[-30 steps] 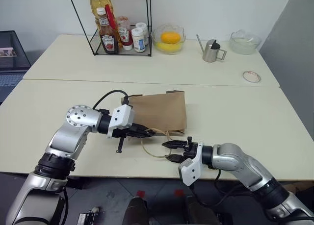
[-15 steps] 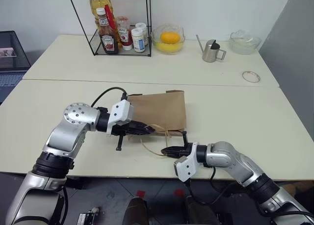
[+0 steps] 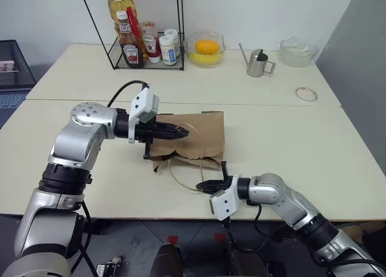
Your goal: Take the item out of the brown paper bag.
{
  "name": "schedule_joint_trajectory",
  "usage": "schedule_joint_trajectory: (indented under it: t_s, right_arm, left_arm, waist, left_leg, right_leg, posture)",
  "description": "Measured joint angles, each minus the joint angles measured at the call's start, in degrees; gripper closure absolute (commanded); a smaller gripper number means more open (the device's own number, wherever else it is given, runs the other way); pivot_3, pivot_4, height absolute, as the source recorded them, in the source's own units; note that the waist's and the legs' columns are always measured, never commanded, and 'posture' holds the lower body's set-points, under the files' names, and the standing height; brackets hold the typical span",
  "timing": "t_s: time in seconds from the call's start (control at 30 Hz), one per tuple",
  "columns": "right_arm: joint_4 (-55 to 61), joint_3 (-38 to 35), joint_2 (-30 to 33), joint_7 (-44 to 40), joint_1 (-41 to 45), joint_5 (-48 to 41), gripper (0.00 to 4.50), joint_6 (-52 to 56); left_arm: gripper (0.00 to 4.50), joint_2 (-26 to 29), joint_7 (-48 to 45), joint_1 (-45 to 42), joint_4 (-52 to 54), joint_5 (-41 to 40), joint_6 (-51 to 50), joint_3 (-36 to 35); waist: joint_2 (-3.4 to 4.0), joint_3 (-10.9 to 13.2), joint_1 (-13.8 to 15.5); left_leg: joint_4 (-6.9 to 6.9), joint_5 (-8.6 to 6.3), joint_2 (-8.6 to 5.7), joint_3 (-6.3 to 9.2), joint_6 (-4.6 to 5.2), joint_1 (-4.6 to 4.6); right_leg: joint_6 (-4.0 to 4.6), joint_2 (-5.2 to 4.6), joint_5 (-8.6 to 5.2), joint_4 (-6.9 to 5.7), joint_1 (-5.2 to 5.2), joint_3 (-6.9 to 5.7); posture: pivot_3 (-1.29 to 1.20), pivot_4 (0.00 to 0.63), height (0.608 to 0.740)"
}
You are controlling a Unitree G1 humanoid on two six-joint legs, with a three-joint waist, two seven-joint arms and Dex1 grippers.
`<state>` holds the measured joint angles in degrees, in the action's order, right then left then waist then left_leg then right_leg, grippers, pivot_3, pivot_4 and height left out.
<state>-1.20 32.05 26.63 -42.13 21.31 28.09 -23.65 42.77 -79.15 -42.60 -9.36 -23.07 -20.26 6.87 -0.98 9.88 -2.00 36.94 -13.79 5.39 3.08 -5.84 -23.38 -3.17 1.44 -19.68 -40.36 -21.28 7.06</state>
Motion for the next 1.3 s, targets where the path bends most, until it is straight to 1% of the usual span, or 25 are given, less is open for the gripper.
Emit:
schedule_joint_trajectory:
  t_s: [0.23,0.53,0.67,0.83,1.0,1.3]
  right_arm:
    - [1.23,0.60,0.11,-1.24,-0.04,0.27,4.48,2.32]
    - [2.54,0.81,0.42,-1.61,-0.43,0.42,4.48,4.01]
    - [2.73,0.85,0.77,-1.62,-0.51,0.42,4.48,4.07]
    - [2.81,0.99,1.00,-1.62,-0.63,0.42,4.48,4.38]
    - [3.30,0.99,1.51,-1.62,-0.86,0.42,4.48,4.65]
    - [7.35,0.37,4.73,-1.78,-3.08,0.36,4.48,5.79]
  left_arm:
    - [4.50,-1.76,-0.01,-4.09,-4.37,1.48,1.27,0.01]
    - [4.50,-2.70,-0.06,-6.95,-6.43,1.73,0.87,0.00]
    - [4.50,-3.30,0.94,-9.90,-7.13,1.72,0.91,-0.67]
    - [4.50,-4.33,1.67,-11.43,-8.03,1.75,0.87,-1.40]
    - [4.50,-4.87,2.42,-11.54,-8.26,1.76,0.60,-1.44]
    - [4.50,-6.44,4.74,-14.49,-9.58,1.74,0.48,-2.57]
  waist:
    - [0.00,0.00,0.01]
    - [0.00,-0.01,0.08]
    - [-0.02,-0.02,0.11]
    - [0.01,-0.05,0.11]
    - [0.00,-0.05,0.18]
    - [0.00,-0.05,0.44]
  left_leg:
    - [0.00,0.00,0.00,0.00,0.00,0.08]
    - [-0.01,0.00,-0.02,-0.01,0.01,0.16]
    - [0.00,-0.01,-0.03,0.00,0.01,0.18]
    - [-0.07,-0.01,-0.05,-0.01,0.02,0.49]
    - [-0.08,-0.02,-0.04,0.02,0.01,0.53]
    - [-0.08,-0.02,-0.13,0.03,0.00,0.52]
  right_leg:
    - [0.00,0.01,0.00,-0.02,0.08,0.03]
    - [0.02,0.02,-0.02,-0.04,0.15,0.05]
    - [0.02,0.01,-0.02,-0.02,0.19,0.05]
    - [0.02,0.00,-0.03,0.13,0.59,0.06]
    - [0.01,-0.01,-0.04,0.32,0.78,0.01]
    - [-0.01,-0.11,-0.05,0.40,0.86,-0.02]
  posture:
    - [0.00,0.150,0.740]
    - [0.00,0.150,0.740]
    - [0.00,0.150,0.740]
    - [0.00,0.150,0.740]
    - [0.00,0.150,0.740]
    - [0.00,0.150,0.740]
